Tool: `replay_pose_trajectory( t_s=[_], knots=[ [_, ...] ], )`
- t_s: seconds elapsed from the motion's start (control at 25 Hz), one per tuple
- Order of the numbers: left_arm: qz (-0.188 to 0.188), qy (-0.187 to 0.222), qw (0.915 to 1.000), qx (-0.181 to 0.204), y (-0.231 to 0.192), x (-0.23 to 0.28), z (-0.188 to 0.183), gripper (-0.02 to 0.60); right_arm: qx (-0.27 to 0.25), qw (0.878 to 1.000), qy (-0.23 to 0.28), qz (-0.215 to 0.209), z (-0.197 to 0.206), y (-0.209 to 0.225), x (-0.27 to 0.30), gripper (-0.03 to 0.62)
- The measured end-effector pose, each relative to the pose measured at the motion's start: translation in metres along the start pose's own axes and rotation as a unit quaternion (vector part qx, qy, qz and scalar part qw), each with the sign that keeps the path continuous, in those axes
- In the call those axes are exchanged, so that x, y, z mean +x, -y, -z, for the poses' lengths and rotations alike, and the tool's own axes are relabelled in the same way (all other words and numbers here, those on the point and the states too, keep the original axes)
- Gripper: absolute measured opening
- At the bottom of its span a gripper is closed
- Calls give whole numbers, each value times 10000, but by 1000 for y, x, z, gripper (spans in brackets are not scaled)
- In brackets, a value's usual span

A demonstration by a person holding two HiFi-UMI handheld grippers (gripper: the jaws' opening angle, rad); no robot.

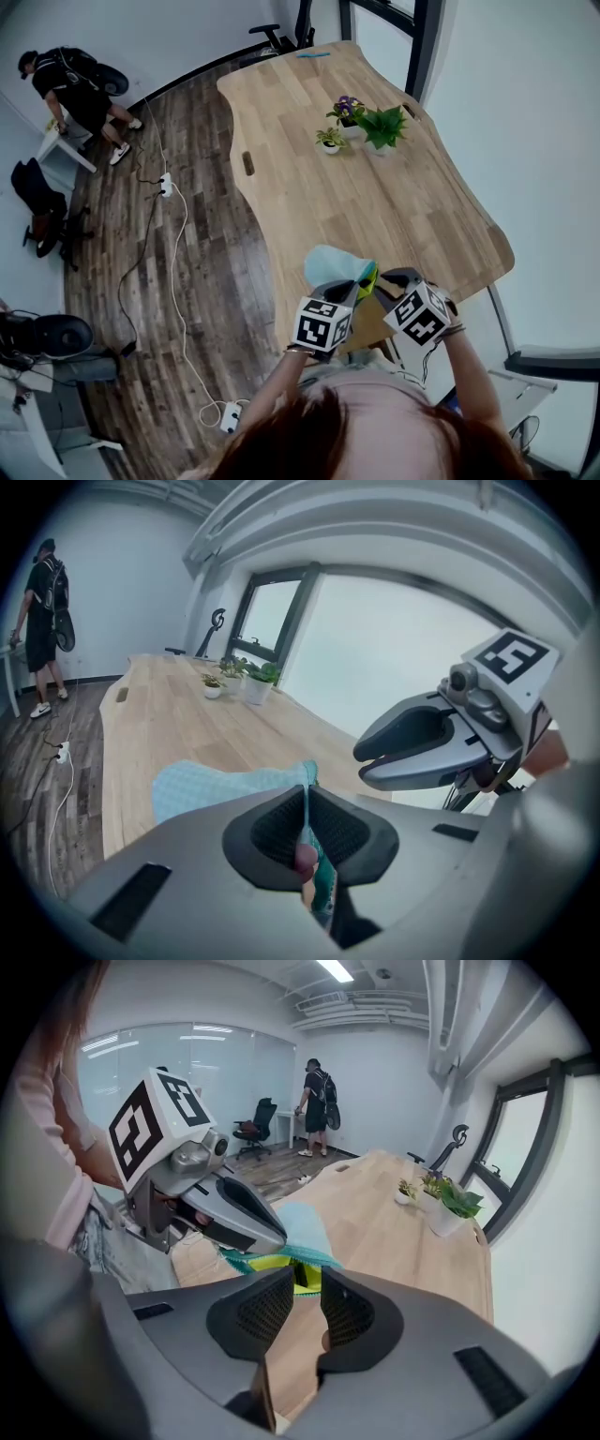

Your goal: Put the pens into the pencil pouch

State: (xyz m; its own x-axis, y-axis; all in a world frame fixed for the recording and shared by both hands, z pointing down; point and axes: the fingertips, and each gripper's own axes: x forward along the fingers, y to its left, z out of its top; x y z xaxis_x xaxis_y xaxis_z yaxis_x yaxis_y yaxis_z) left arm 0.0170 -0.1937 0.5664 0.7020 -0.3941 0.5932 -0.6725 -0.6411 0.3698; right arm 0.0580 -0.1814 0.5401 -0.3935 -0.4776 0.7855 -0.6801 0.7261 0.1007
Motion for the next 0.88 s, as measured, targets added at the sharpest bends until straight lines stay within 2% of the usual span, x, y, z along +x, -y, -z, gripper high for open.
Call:
replay_pose_trajectory(
  t_s=[0.28, 0.56, 0.72, 0.88],
  knots=[
    [-106, -267, 9995, 101, -2, 16, 18, 15, 442, 9985, 170, 263, 17, 8, -14, 81],
    [-420, -471, 9979, 112, -7, 29, 41, 15, 797, 9957, 238, 421, 33, 11, -26, 81],
    [-580, -424, 9974, 57, -8, 29, 45, 15, 933, 9936, 385, 502, 36, 14, -34, 80],
    [-770, -148, 9969, -88, -8, 21, 37, 15, 1073, 9902, 675, 582, 33, 15, -42, 77]
  ],
)
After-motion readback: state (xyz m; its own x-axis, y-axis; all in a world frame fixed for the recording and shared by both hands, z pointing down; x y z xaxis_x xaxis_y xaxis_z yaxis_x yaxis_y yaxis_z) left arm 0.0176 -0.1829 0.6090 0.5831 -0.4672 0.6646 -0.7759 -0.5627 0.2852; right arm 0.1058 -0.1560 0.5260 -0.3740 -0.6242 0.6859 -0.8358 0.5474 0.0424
